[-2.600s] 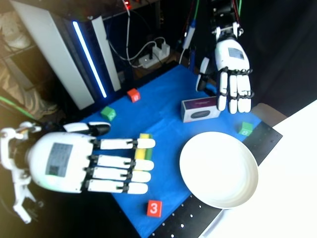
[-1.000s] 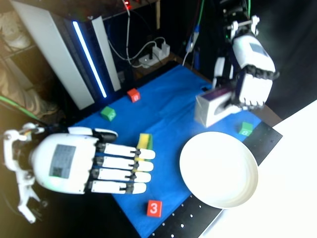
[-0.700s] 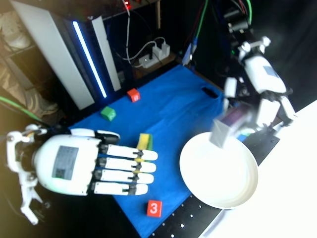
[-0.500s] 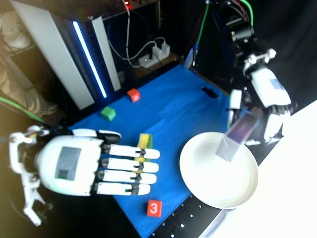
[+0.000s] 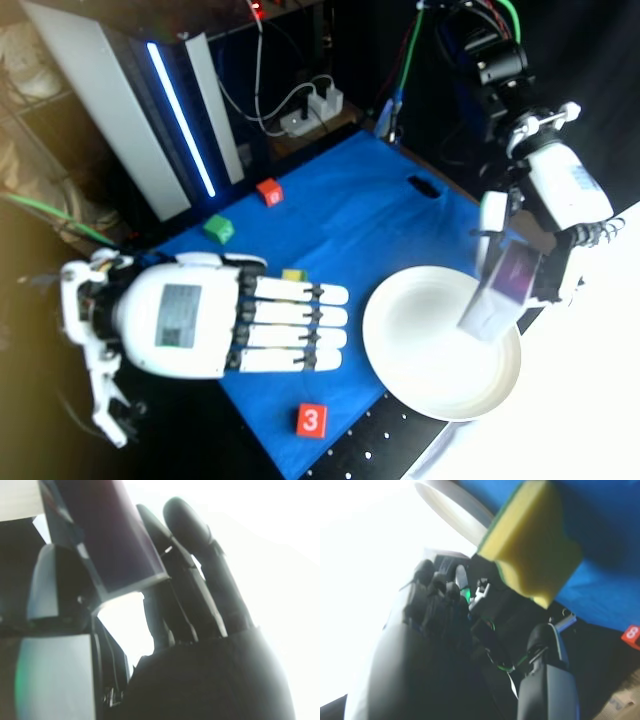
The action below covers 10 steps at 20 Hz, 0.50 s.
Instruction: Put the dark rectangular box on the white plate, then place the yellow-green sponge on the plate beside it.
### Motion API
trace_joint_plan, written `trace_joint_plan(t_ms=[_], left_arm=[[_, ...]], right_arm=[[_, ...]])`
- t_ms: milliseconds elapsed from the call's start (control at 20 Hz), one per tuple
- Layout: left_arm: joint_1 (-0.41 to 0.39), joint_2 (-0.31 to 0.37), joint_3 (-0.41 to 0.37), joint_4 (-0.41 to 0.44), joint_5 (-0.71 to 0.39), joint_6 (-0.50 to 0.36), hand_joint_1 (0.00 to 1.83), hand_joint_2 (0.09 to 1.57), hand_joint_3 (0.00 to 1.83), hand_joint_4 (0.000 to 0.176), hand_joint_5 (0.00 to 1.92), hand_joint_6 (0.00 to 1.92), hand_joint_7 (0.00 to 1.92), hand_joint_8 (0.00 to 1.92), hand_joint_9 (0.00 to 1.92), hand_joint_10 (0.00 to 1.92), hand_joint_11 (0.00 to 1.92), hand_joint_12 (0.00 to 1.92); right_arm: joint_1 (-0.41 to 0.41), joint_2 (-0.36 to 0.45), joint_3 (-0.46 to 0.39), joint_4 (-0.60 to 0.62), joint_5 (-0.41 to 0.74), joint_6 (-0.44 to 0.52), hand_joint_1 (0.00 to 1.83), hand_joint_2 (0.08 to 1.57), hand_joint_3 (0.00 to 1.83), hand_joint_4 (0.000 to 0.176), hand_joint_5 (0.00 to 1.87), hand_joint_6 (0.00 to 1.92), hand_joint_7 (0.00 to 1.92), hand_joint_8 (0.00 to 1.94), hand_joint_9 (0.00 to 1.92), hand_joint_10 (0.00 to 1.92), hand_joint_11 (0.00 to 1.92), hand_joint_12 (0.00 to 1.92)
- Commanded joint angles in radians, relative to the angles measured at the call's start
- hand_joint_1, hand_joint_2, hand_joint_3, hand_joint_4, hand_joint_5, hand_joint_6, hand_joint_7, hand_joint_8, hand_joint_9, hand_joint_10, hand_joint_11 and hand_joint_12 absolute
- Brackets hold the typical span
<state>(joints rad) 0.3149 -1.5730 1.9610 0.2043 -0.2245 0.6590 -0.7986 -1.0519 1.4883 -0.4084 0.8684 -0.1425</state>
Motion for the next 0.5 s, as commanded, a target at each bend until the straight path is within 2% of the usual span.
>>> trace_joint_plan(t_ms=[0,50,100,150,200,250,300,350,450], left_arm=[[-0.017,-0.001,0.007,-0.009,-0.11,-0.004,1.24,1.13,0.0,0.0,0.84,1.12,1.05,0.95,1.1,0.74,0.9,1.21],[-0.018,-0.004,0.007,-0.009,-0.114,-0.004,1.24,1.13,0.0,0.0,0.85,1.05,1.03,1.05,1.11,0.75,0.89,1.32],[-0.018,-0.007,0.007,-0.009,-0.116,-0.004,1.21,1.15,0.0,0.0,0.84,1.09,0.98,1.1,0.97,0.7,0.74,1.33],[-0.018,-0.01,0.007,-0.008,-0.116,-0.004,1.2,1.17,0.0,0.0,0.83,1.11,0.91,1.2,0.85,0.62,0.62,1.26],[-0.018,-0.01,0.006,-0.006,-0.116,-0.004,1.14,1.07,0.0,0.0,0.73,0.56,0.74,0.68,0.77,0.54,0.53,1.19],[-0.018,-0.01,0.005,-0.001,-0.116,-0.004,1.09,1.02,0.0,0.0,0.73,0.27,0.74,0.34,0.74,0.43,0.5,1.1],[-0.018,-0.009,0.003,0.002,-0.116,-0.004,1.05,0.98,0.0,0.0,0.74,0.11,0.75,0.15,0.74,0.33,0.5,1.04],[-0.018,-0.007,0.0,0.006,-0.116,-0.004,1.01,0.98,0.0,0.0,0.74,0.04,0.77,0.06,0.75,0.25,0.48,1.02],[-0.016,0.0,-0.009,0.007,-0.122,-0.004,0.94,0.97,0.0,0.0,0.7,0.0,0.74,0.02,0.75,0.21,0.43,1.03]], right_arm=[[0.019,-0.008,0.004,0.04,0.103,0.006,0.77,1.04,0.0,0.0,0.27,0.01,0.3,0.01,0.24,0.01,0.1,0.37],[0.022,-0.012,0.007,0.038,0.103,0.006,0.77,1.04,0.0,0.0,0.27,0.0,0.3,0.01,0.25,0.01,0.12,0.38],[0.025,-0.015,0.008,0.036,0.103,0.006,0.77,1.04,0.0,0.0,0.27,0.0,0.3,0.01,0.26,0.01,0.14,0.4],[0.025,-0.018,0.01,0.035,0.103,0.006,0.77,1.04,0.0,0.0,0.27,0.0,0.3,0.01,0.26,0.01,0.13,0.39],[0.025,-0.018,0.01,0.034,0.103,0.007,0.77,1.04,0.0,0.0,0.27,0.0,0.3,0.0,0.26,0.01,0.12,0.39],[0.025,-0.019,0.01,0.032,0.103,0.008,0.76,1.04,0.0,0.0,0.27,0.0,0.3,0.0,0.26,0.01,0.13,0.4],[0.025,-0.019,0.01,0.032,0.103,0.01,0.75,1.05,0.0,0.0,0.26,0.0,0.28,0.0,0.25,0.0,0.11,0.39],[0.025,-0.019,0.011,0.032,0.103,0.012,0.76,1.05,0.0,0.0,0.26,0.0,0.29,0.0,0.25,0.0,0.11,0.39],[0.025,-0.019,0.011,0.032,0.103,0.017,0.75,1.04,0.0,0.0,0.26,0.0,0.3,0.01,0.27,0.01,0.16,0.4]])
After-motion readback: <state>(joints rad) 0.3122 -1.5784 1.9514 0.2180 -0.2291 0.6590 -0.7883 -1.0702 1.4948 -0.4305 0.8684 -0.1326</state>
